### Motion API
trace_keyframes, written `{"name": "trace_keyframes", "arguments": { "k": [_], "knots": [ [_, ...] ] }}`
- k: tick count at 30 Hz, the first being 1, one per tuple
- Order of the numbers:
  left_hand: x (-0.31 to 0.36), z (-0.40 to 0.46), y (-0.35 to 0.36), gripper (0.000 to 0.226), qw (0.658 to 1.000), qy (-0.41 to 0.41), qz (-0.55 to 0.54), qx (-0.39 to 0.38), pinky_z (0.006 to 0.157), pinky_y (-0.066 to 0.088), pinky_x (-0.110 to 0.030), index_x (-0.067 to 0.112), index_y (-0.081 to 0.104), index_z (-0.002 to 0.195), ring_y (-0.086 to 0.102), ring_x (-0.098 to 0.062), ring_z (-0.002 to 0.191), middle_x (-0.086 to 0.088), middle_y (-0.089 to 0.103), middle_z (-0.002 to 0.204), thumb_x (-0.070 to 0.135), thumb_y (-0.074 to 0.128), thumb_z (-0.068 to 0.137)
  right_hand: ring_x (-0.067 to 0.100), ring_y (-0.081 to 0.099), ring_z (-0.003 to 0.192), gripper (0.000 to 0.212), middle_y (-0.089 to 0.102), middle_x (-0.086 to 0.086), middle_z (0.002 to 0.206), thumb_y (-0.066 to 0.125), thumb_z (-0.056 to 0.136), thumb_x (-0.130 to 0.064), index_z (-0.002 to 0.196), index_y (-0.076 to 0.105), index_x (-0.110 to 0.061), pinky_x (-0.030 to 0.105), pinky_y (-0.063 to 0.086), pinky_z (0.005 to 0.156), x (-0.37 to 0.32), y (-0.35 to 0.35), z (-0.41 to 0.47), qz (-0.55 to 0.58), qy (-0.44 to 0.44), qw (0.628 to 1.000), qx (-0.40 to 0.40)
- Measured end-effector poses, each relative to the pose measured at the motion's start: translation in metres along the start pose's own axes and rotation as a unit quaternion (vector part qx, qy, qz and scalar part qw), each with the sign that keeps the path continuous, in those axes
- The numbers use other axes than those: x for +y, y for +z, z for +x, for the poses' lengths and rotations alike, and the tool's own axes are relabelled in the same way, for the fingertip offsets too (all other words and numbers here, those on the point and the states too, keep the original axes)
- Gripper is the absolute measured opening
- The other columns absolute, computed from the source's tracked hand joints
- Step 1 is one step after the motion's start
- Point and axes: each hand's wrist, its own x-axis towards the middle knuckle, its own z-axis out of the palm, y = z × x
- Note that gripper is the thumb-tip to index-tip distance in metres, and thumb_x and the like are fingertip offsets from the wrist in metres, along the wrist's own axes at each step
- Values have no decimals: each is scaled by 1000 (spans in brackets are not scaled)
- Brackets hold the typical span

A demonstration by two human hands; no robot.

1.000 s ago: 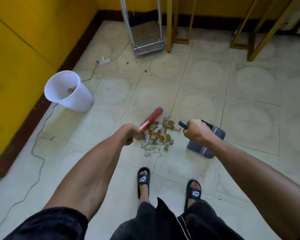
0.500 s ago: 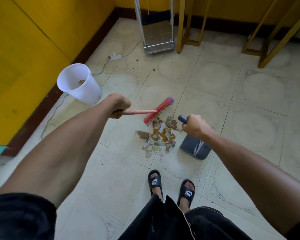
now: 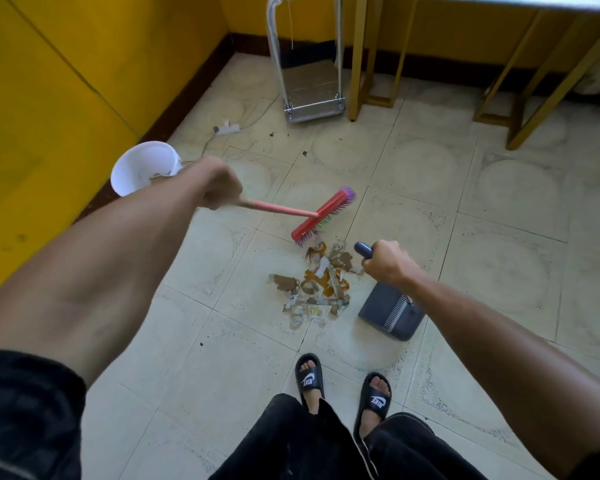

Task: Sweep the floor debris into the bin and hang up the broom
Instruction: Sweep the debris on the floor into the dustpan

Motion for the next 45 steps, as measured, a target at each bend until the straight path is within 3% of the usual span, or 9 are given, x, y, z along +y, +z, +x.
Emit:
{"name": "trace_keyframes", "arguments": {
  "k": [5, 8, 10, 13, 25, 29, 33, 38, 45],
  "knots": [
    [41, -11, 1, 28, 934, 89, 278, 207, 52, 35, -28, 16, 63, 103, 51, -14, 65, -2, 59, 87, 40, 49, 94, 11, 56, 54, 5, 56, 2, 71, 57, 86, -13, 91, 55, -13, 18, 36, 38, -4, -11, 0, 12, 8, 1000, 14],
    [50, -21, -11, 23, 946, 81, 259, 177, 84, 49, -33, 17, 60, 94, 60, -15, 93, -1, 53, 80, 36, 47, 95, 11, 56, 52, 5, 58, 2, 73, 57, 87, -12, 88, 54, -16, 16, 36, 36, -3, -12, -2, 19, 1, 1000, 9],
    [52, -23, -13, 19, 965, 70, 211, 142, 107, 40, -38, 16, 60, 90, 60, -12, 95, -2, 51, 76, 27, 45, 95, 14, 58, 56, 3, 59, 4, 75, 57, 86, -12, 88, 55, -13, 20, 41, 42, -3, -10, -4, 16, 0, 1000, 7],
    [55, -19, 3, 23, 966, 86, 208, 127, 111, 37, -38, 10, 59, 108, 61, -17, 108, -5, 62, 97, 24, 44, 97, 18, 59, 60, 6, 60, 7, 77, 57, 84, -12, 91, 57, -11, 26, 48, 48, -2, -9, -5, 9, 1, 1000, 11],
    [51, -10, 10, 33, 933, 99, 291, 189, 75, 43, -28, 15, 61, 103, 58, -18, 85, -2, 59, 93, 43, 44, 97, 12, 55, 55, 16, 57, 1, 72, 55, 87, -16, 73, 49, -20, 20, 36, 43, 17, 2, -8, -12, 11, 1000, -26],
    [58, -3, 11, 30, 942, 104, 262, 180, 87, 49, -27, 15, 57, 89, 63, -16, 90, -2, 62, 89, 42, 47, 97, 14, 56, 54, 4, 58, 3, 70, 55, 86, -16, 83, 53, -14, 22, 38, 43, 23, 4, -7, 4, 24, 999, -20],
    [67, -9, 12, 32, 928, 118, 272, 224, 60, 39, -21, 14, 62, 100, 46, -11, 61, 1, 52, 74, 43, 49, 96, 12, 56, 55, 3, 57, 2, 69, 56, 86, -17, 87, 54, -15, 20, 37, 42, 27, 4, -8, 22, 36, 999, -11],
    [76, -12, -14, 38, 929, 106, 265, 236, 80, 45, -23, 15, 57, 92, 52, -15, 76, -2, 57, 83, 52, 50, 93, 13, 54, 53, 5, 57, 2, 68, 55, 86, -18, 88, 56, -13, 21, 36, 42, 30, 8, -9, 39, 50, 998, -4],
    [102, 24, 23, 25, 929, 108, 258, 243, 55, 34, -21, 17, 63, 84, 47, -11, 61, 4, 58, 78, 35, 51, 96, 13, 52, 50, 8, 55, 3, 64, 55, 85, -16, 79, 55, -11, 20, 37, 40, 42, 15, 3, 57, 68, 996, -30]
  ]
}}
